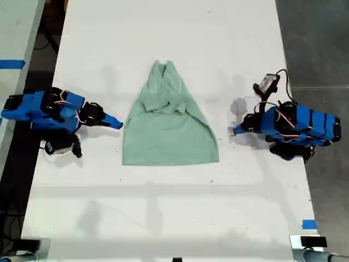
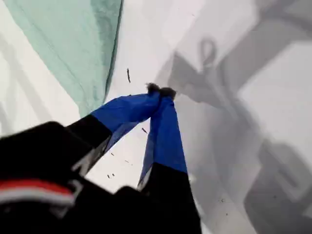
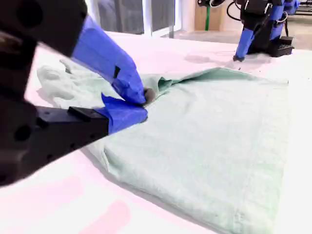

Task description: Fold t shirt

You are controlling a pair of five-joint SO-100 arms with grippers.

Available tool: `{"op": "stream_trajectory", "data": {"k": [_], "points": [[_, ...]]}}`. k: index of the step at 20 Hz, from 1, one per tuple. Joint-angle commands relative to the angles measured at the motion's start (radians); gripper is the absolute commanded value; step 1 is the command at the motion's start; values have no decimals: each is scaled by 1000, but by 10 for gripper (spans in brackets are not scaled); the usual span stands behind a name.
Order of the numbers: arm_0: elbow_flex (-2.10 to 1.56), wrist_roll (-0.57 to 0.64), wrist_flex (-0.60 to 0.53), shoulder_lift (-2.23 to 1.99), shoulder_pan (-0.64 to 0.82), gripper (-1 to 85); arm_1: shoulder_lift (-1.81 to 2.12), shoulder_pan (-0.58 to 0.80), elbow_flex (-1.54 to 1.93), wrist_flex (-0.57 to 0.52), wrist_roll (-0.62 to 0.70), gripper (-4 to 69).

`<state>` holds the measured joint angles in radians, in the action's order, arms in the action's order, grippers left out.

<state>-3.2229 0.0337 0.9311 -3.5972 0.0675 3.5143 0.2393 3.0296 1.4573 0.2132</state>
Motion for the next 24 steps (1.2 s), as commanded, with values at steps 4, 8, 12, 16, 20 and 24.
{"op": "stream_trajectory", "data": {"k": [4, 8, 12, 16, 20, 24], "points": [[-8, 9, 8, -9, 5, -1, -5, 6, 14, -25, -80, -19], [-8, 9, 8, -9, 5, -1, -5, 8, 28, -46, -166, -19], [-8, 8, 8, -9, 9, -1, -291, -103, -213, -94, -298, -19], [-8, 2, 9, -9, 8, -1, -1071, -178, -706, -178, -296, 16], [-8, -2, 12, -9, 6, -1, -1536, -204, -1015, -178, -256, 147], [-8, -2, 14, -9, 3, -1, -1672, -183, -1092, -207, -195, 185]]}}
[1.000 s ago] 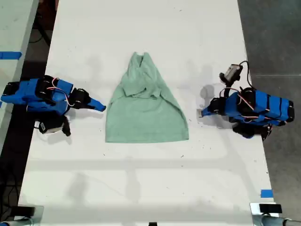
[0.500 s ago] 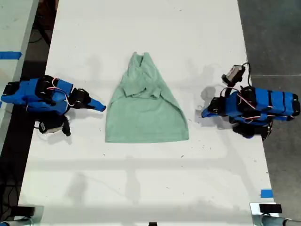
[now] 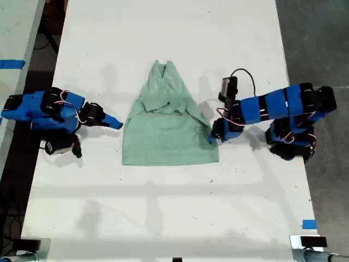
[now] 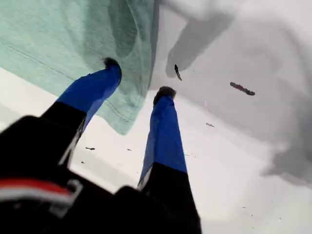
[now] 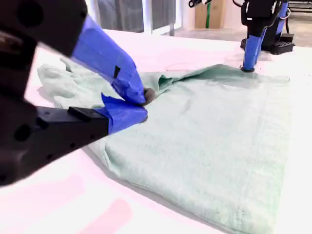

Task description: Fold t shirt

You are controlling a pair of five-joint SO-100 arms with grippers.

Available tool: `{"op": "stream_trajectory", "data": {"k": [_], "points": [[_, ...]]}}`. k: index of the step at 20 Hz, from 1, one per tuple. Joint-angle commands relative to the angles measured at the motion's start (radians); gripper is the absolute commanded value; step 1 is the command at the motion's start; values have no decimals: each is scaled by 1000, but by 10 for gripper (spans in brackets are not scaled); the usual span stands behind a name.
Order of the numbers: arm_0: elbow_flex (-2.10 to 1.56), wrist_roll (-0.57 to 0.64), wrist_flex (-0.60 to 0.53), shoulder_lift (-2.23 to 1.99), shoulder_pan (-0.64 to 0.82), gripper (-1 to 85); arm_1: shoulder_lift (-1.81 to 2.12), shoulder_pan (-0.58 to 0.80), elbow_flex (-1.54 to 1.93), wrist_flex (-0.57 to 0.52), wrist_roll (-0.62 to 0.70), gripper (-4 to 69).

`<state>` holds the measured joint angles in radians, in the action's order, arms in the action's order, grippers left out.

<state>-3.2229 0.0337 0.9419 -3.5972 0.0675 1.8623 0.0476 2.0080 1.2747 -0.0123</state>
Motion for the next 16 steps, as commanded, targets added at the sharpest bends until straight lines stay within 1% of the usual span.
{"op": "stream_trajectory", "data": {"k": [1, 2, 5, 7, 9, 10, 11, 12, 14, 16], "points": [[-8, -2, 3, -9, 3, -1, -31, 15, -71, -29, 35, 184], [-8, -2, 3, -9, 3, -1, -38, 26, -54, -41, 40, 181], [-8, -2, 3, -9, 3, -1, -61, 80, 51, -133, 84, 185], [-8, -2, 3, -9, 2, -1, -69, 84, 64, -115, 77, 8], [-8, -2, 3, -9, 2, -1, -26, 78, 61, -71, 43, 8], [-8, -2, 3, -9, 2, -1, 15, 69, 29, -20, 31, 8], [-8, -2, 3, -9, 2, -1, 60, 63, -15, 20, 40, 8], [-8, -2, 3, -9, 3, -1, 98, 58, -63, 29, 74, 8], [-8, -2, 3, -9, 3, -1, 107, 40, -189, 15, 150, 8], [-8, -2, 3, -9, 3, -1, 43, 12, -308, -83, 262, 8]]}}
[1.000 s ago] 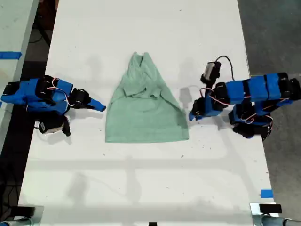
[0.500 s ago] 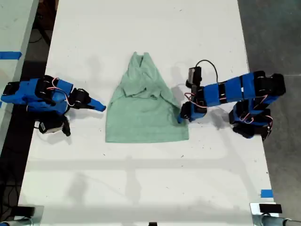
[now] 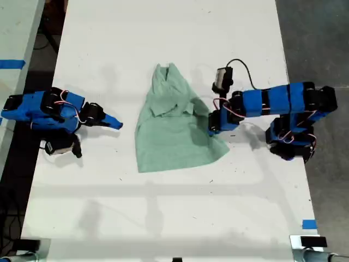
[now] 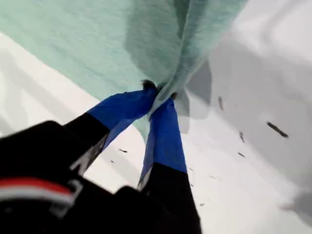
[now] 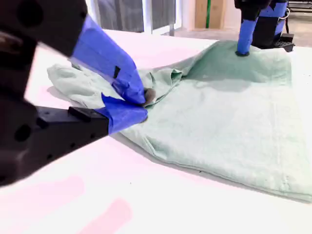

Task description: Fold t shirt

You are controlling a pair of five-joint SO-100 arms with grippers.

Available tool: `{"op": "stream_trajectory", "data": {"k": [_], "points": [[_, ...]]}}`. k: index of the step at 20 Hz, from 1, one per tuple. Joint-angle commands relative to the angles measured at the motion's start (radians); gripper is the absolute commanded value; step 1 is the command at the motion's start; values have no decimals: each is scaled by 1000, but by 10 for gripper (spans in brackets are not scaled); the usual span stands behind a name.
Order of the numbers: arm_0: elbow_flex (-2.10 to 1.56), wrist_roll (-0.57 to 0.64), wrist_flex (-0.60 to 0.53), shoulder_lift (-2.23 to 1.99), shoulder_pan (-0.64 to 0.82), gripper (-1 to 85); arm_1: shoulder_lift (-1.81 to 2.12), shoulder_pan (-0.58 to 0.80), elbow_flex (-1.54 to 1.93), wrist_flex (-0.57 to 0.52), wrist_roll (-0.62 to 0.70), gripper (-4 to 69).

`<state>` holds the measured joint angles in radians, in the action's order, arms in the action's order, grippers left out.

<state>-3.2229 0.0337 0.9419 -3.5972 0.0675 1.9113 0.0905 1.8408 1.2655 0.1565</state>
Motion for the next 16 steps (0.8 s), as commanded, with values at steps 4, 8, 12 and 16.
{"op": "stream_trajectory", "data": {"k": [4, 8, 12, 16], "points": [[-8, -2, 3, -9, 2, -1, -227, -72, -325, -204, 193, 8], [-8, 0, 3, -9, 2, -1, -302, -83, -466, -118, 195, 240], [-8, 0, 5, -9, 0, -1, -87, -44, -387, 57, 161, 11], [-8, 0, 5, -9, 0, -1, 423, 2, 169, -40, 101, 11]]}}
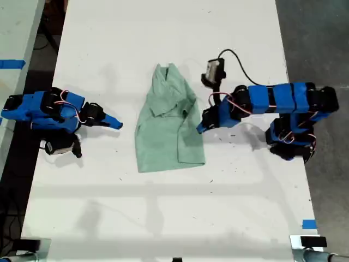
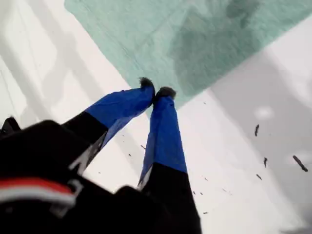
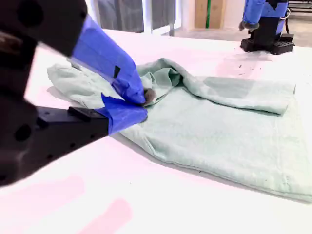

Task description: Fold t shirt

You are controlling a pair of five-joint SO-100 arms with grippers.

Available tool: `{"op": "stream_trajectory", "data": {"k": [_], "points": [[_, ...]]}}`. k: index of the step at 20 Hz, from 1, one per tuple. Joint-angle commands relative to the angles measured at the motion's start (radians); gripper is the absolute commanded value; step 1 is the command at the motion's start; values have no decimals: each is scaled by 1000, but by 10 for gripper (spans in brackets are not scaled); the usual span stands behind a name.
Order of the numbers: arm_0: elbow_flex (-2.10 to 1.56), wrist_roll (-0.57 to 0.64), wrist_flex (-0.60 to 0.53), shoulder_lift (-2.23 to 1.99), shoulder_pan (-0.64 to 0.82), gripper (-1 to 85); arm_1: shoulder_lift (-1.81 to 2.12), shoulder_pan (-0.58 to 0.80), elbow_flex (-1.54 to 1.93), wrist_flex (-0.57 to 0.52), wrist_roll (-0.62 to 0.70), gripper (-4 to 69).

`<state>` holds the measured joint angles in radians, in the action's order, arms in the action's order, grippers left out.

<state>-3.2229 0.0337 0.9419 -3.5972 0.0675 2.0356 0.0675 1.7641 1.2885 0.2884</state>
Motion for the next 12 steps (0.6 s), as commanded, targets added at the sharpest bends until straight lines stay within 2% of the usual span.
{"op": "stream_trajectory", "data": {"k": [1, 2, 4, 6, 8, 10, 12], "points": [[-8, 0, 5, -9, 0, -1, 469, 32, 419, -123, -40, 12], [-8, 0, 5, -9, 2, -1, 632, 40, 586, -172, -46, 12], [-8, 0, 5, -9, 3, -1, 940, 54, 868, -202, -52, 12], [-8, 0, 5, -9, 5, -1, 1215, 66, 1065, -172, -52, 12], [-8, -2, 3, -9, 6, -1, 1468, 98, 1195, -75, -32, 12], [-8, -3, 5, -9, 5, -1, 1470, 132, 1287, -64, -20, 12], [-8, -3, 5, -9, 3, -1, 1470, 132, 1333, -51, -92, 12]]}}
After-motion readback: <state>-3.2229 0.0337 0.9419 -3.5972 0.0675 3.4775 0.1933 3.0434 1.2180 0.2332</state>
